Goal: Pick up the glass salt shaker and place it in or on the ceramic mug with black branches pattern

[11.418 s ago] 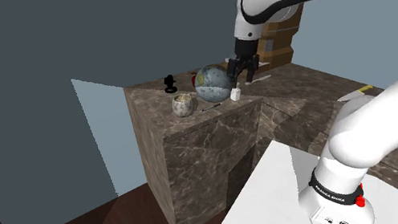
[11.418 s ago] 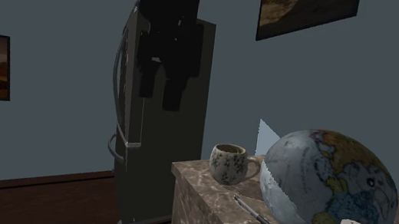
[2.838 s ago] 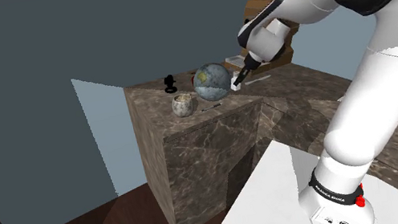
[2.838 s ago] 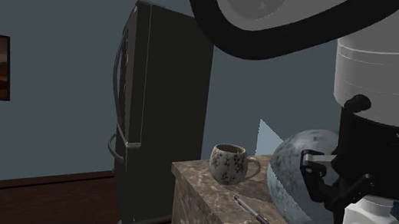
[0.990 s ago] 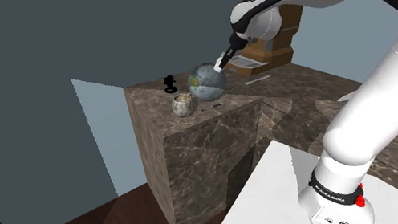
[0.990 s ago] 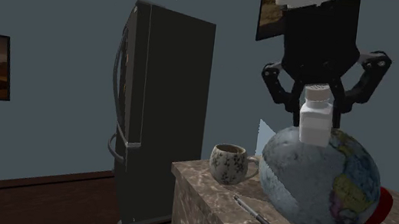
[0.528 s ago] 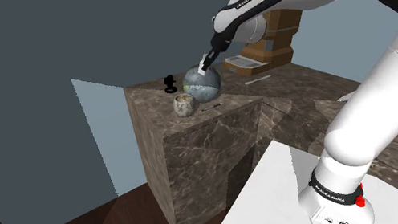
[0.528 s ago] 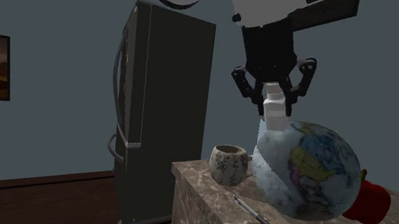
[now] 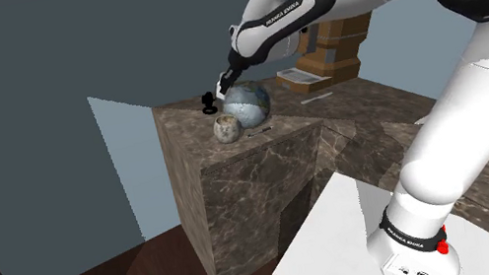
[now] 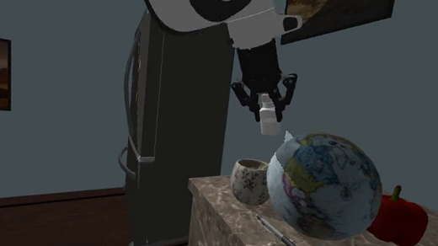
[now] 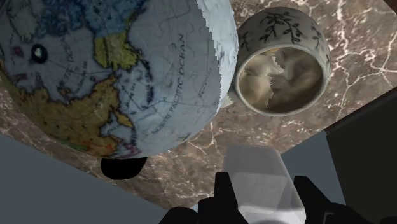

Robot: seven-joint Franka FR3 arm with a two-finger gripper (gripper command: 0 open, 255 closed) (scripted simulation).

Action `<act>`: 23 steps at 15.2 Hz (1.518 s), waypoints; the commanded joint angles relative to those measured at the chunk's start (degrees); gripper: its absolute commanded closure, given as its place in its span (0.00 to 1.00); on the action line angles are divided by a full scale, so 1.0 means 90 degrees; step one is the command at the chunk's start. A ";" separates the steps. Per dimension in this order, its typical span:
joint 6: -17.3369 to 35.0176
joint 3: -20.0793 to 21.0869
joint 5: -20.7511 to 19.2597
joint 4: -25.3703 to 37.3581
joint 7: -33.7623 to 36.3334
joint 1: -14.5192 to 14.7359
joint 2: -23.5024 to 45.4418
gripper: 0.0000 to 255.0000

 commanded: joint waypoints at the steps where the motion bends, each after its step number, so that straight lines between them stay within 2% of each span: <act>1: 0.0101 0.0066 -0.0097 -0.0024 0.0178 0.0025 0.0064 1.00; 13: 0.1149 0.0078 0.0035 -0.0502 0.0039 0.0052 0.0634 1.00; 21: 0.1149 0.0078 0.0035 -0.0502 0.0039 0.0052 0.0634 1.00; 22: 0.1149 0.0078 0.0035 -0.0502 0.0039 0.0052 0.0634 0.00; 23: 0.1149 0.0078 0.0035 -0.0502 0.0039 0.0052 0.0634 0.00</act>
